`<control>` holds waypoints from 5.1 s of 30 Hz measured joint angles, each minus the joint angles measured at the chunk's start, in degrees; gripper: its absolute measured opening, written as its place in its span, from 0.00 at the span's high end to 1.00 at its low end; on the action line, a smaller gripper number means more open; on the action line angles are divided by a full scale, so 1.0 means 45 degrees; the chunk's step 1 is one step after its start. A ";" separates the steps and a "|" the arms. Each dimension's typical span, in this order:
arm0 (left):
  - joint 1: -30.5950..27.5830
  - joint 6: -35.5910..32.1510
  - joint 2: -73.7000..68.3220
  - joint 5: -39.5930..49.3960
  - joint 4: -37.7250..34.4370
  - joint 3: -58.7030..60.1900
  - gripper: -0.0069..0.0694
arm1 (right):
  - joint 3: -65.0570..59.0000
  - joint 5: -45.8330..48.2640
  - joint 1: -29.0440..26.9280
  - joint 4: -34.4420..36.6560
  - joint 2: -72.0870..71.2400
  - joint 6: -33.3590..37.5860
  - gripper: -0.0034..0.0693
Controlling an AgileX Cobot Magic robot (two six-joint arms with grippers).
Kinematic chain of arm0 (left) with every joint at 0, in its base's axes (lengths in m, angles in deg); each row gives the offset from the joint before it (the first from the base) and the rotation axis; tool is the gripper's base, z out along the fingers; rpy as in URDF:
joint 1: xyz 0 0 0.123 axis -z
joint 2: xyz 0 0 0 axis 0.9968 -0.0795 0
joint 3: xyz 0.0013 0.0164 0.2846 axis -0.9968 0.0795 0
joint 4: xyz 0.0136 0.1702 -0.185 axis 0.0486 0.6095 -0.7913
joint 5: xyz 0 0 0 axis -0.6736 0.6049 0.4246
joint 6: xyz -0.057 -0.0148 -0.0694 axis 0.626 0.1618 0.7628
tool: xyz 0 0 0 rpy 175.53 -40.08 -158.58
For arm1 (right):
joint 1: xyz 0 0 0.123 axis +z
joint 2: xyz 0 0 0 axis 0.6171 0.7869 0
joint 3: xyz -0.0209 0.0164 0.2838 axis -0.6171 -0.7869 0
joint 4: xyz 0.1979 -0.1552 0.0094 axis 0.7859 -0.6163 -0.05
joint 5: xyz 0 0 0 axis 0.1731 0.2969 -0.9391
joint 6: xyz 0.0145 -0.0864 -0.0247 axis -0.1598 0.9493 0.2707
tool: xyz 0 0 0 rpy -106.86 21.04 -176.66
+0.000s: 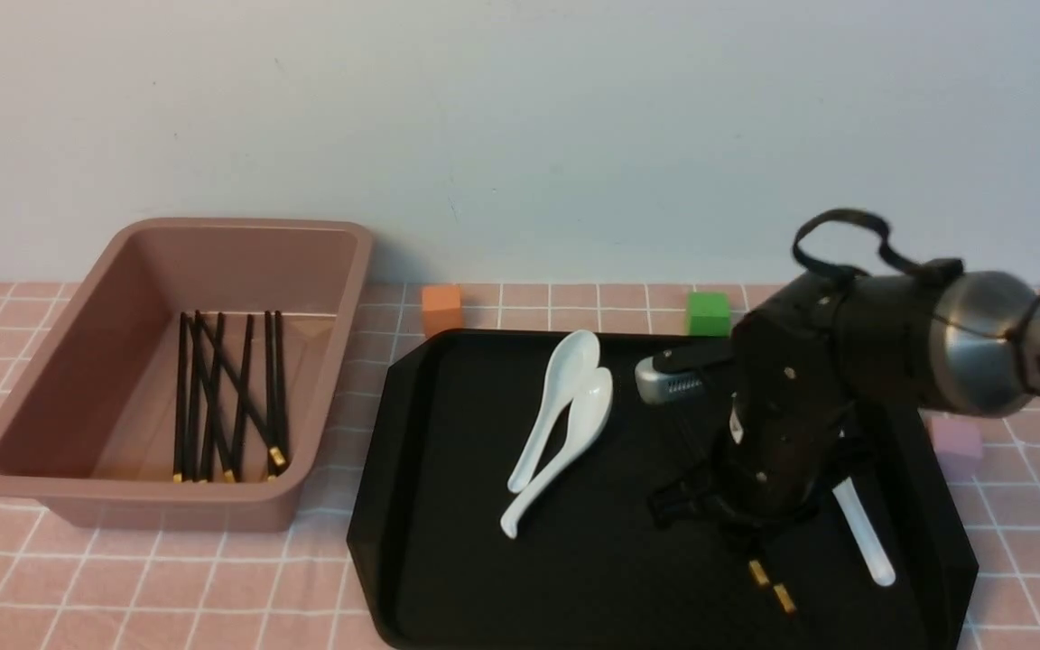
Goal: On pink tablecloth take chopsticks from black tray and put them in box.
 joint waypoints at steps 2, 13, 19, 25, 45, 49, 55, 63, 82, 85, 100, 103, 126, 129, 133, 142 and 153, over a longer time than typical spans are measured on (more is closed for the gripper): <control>0.0000 0.0000 0.0000 0.0000 0.0000 0.0000 0.60 | 0.0000 0.0143 0.0000 -0.0108 -0.0299 0.0000 0.77; 0.0000 0.0000 0.0000 0.0000 0.0000 0.0000 0.60 | 0.0788 0.0352 0.0556 0.1779 -0.2670 0.0557 0.77; 0.0000 0.0000 0.0000 0.0000 0.0000 0.0000 0.60 | 0.4393 -0.1219 0.2341 0.3896 -0.1413 0.1859 0.77; 0.0000 0.0000 0.0000 0.0000 0.0000 0.0000 0.60 | 0.9289 -0.1848 0.3480 0.4726 0.2348 0.2489 0.77; 0.0000 0.0000 0.0000 0.0000 0.0000 0.0000 0.60 | 1.5142 -0.2599 0.3615 0.4168 0.8064 0.2623 0.52; 0.0000 0.0000 0.0000 0.0000 0.0000 0.0000 0.60 | 1.5142 -0.1491 0.3615 0.3604 0.7576 0.2636 0.41; 0.0000 0.0000 0.0000 0.0000 0.0000 0.0000 0.60 | 1.5142 0.1706 0.3615 0.2787 0.5482 0.3038 0.42; 0.0000 0.0000 0.0000 0.0000 0.0000 0.0000 0.60 | 1.5253 0.5842 0.3604 0.2569 0.1761 0.5396 0.75; 0.0000 0.0000 0.0000 0.0000 0.0000 0.0000 0.60 | 0.6693 0.6054 0.3604 0.1779 -0.4905 0.3517 0.97; 0.0000 0.0000 0.0000 0.0000 0.0000 0.0000 0.60 | 0.6364 0.6054 0.3604 0.1779 -0.5224 0.3478 0.97; 0.0000 0.0000 0.0000 0.0000 0.0000 0.0000 0.60 | 0.4275 0.5645 0.3529 0.0455 -0.6377 0.4650 0.97; 0.0000 0.0000 0.0000 0.0000 0.0000 0.0000 0.60 | 0.2543 0.4628 0.3235 0.0509 -0.7380 0.4936 0.97; 0.0000 0.0000 0.0000 0.0000 0.0000 0.0000 0.60 | -1.5756 -0.4742 -0.4918 0.2305 -2.3991 0.5560 0.97; 0.0000 0.0000 0.0000 0.0000 0.0000 0.0000 0.60 | -1.5824 -0.4984 -0.4944 0.2401 -2.3991 0.5477 0.97; 0.0000 0.0000 0.0000 0.0000 0.0000 0.0000 0.60 | -1.5838 -0.5031 -0.4944 0.2512 -2.3991 0.5477 0.97; 0.0000 0.0000 0.0000 0.0000 0.0000 0.0000 0.60 | -1.5838 -0.5031 -0.4944 0.2558 -2.3991 0.5477 0.96; 0.0000 0.0000 0.0000 0.0000 0.0000 0.0000 0.60 | -1.5838 -0.5031 -0.4944 0.2579 -2.3991 0.5477 0.95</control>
